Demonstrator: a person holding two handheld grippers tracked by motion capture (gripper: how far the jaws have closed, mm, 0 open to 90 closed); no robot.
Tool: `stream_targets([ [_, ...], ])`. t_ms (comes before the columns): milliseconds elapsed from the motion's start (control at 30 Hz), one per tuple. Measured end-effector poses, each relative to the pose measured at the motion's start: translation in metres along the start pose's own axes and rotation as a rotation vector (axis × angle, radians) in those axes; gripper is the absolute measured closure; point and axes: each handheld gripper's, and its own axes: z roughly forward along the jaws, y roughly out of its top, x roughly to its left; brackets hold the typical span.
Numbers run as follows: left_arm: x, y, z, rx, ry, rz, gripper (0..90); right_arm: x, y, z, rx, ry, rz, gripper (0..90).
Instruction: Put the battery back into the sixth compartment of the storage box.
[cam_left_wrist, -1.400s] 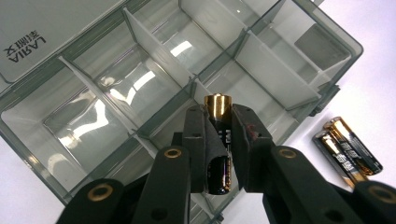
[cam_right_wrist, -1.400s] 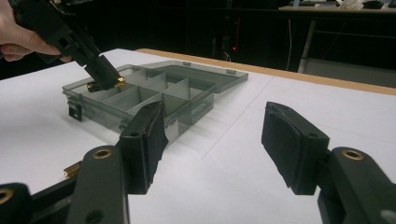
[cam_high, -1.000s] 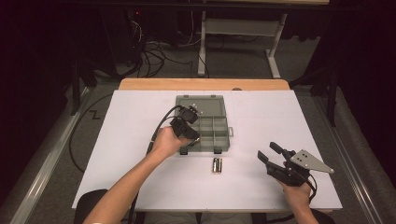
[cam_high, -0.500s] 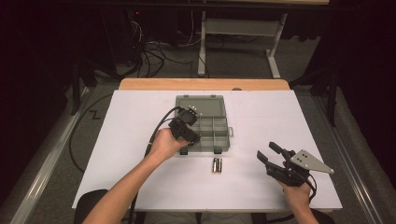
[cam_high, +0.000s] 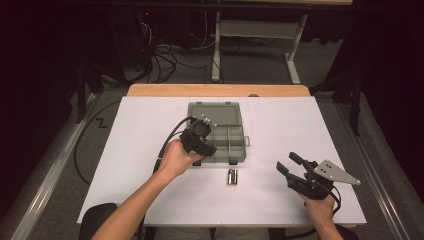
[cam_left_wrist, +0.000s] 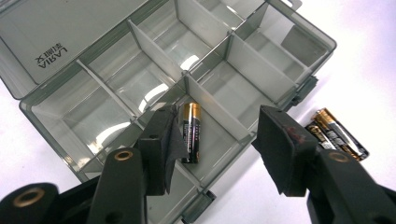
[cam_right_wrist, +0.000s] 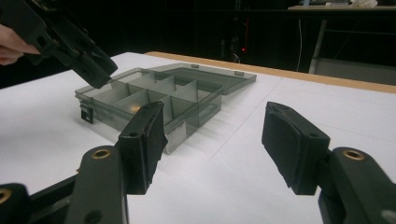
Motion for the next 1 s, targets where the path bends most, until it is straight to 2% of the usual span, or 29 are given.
stream_targets([
  [100,-0.002,-0.002,-0.005,-0.016,-0.004,-0.006,47.9,0.003,0.000,0.000,-0.002,-0.010,-0.028,41.3],
  [233,-0.005,-0.006,-0.008,-0.029,-0.001,-0.005,47.8,0.002,0.000,0.001,-0.002,0.006,-0.037,41.4],
  [433,-0.009,-0.014,-0.002,-0.021,-0.014,-0.019,47.4,0.002,0.000,0.001,-0.009,0.015,-0.029,41.7],
  [567,-0.015,-0.018,-0.003,-0.021,-0.020,0.003,47.3,0.002,0.000,0.000,-0.009,0.000,-0.028,41.9],
  [733,-0.015,-0.022,-0.006,-0.051,-0.030,-0.001,47.9,0.001,-0.001,0.002,0.004,-0.012,-0.022,41.9],
  [867,-0.017,-0.024,-0.006,-0.052,-0.038,0.000,47.9,0.001,-0.001,0.003,0.003,-0.026,-0.024,41.8],
  [1000,-0.020,-0.027,-0.009,-0.071,-0.064,-0.011,47.9,0.002,0.000,0.000,-0.008,-0.035,-0.027,41.9],
])
